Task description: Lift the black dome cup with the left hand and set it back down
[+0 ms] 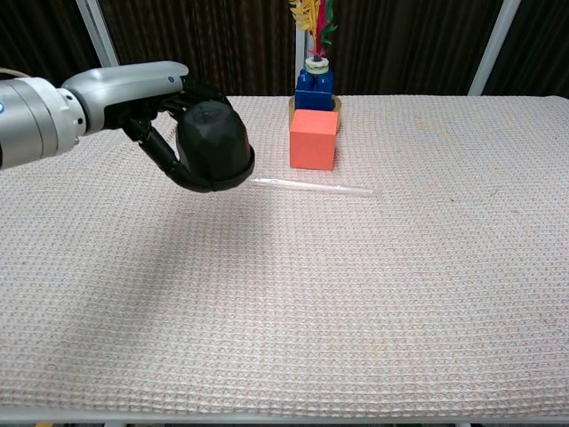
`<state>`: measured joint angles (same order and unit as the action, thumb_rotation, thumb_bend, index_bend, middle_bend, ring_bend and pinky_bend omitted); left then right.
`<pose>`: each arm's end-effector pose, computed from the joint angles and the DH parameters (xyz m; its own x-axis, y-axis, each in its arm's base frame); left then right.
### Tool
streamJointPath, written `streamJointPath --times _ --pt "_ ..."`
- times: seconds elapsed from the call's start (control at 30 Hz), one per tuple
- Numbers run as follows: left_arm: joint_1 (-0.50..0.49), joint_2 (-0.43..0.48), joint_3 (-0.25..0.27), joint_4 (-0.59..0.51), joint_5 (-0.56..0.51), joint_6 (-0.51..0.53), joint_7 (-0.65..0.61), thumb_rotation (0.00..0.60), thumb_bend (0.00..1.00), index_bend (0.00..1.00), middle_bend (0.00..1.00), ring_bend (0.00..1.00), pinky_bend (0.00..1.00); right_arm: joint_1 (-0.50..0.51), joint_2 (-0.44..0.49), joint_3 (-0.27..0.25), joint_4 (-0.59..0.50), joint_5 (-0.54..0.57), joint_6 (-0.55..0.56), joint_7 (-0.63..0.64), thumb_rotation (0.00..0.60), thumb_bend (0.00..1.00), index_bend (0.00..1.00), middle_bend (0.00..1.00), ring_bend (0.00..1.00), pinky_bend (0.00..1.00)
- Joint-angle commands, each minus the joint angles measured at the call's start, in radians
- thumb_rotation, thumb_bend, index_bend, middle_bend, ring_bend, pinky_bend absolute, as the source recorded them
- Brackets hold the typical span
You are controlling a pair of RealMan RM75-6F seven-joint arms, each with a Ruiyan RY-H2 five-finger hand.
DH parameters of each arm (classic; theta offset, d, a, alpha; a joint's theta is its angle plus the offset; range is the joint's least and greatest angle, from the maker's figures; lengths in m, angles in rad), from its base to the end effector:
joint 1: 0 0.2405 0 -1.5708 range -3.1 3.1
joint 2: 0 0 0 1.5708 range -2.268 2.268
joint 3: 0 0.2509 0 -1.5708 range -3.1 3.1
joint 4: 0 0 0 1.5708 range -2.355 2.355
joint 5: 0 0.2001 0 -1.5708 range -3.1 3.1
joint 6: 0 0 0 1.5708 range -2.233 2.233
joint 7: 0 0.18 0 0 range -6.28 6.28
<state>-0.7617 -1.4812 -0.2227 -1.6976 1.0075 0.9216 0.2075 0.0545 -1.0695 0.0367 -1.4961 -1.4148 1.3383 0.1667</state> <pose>-0.0959 0.3513 -0.0142 0.1797 0.4205 0.8893 0.9453 -0.3240 -0.0377 -0.3609 -0.2016 0.1790 0.3671 -0.1431 0.9191 -0.9122 0.1381 0.3859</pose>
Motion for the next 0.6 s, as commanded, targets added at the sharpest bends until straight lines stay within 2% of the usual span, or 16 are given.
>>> streamJointPath --times 0.03,0.13,0.23,0.33,0.43,0.6 --pt "-0.001 -0.031 -0.047 0.367 -0.095 0.0 -0.033 0.6 0.25 0.46 0.53 0.29 0.28 0.001 -0.001 0.0 -0.003 0.0 -0.002 -0.003 0.6 0.16 0.0 0.0 0.0 0.0" --pt "0.015 -0.028 0.005 0.285 -0.027 -0.012 -0.045 0.6 0.25 0.46 0.53 0.29 0.28 0.002 -0.001 0.0 -0.006 -0.002 -0.001 -0.007 0.6 0.16 0.0 0.0 0.0 0.0" --pt "0.039 -0.022 0.051 0.15 0.052 -0.021 -0.094 0.6 0.25 0.46 0.53 0.29 0.27 0.001 0.0 -0.002 -0.007 -0.004 0.0 -0.007 0.6 0.16 0.0 0.0 0.0 0.0" --pt "0.054 -0.036 0.091 0.081 0.14 -0.002 -0.11 0.6 0.25 0.46 0.53 0.29 0.27 0.0 0.002 -0.001 -0.007 -0.005 0.003 -0.003 0.6 0.16 0.0 0.0 0.0 0.0" --pt "0.058 -0.061 0.108 0.095 0.168 0.006 -0.107 0.6 0.25 0.46 0.53 0.29 0.27 0.0 0.002 -0.001 -0.004 -0.004 0.004 0.003 0.6 0.16 0.0 0.0 0.0 0.0" --pt "0.064 -0.099 0.1 0.157 0.12 -0.012 -0.134 0.6 0.25 0.46 0.53 0.29 0.27 0.001 0.0 -0.001 0.005 -0.003 -0.003 0.015 0.6 0.16 0.0 0.0 0.0 0.0"
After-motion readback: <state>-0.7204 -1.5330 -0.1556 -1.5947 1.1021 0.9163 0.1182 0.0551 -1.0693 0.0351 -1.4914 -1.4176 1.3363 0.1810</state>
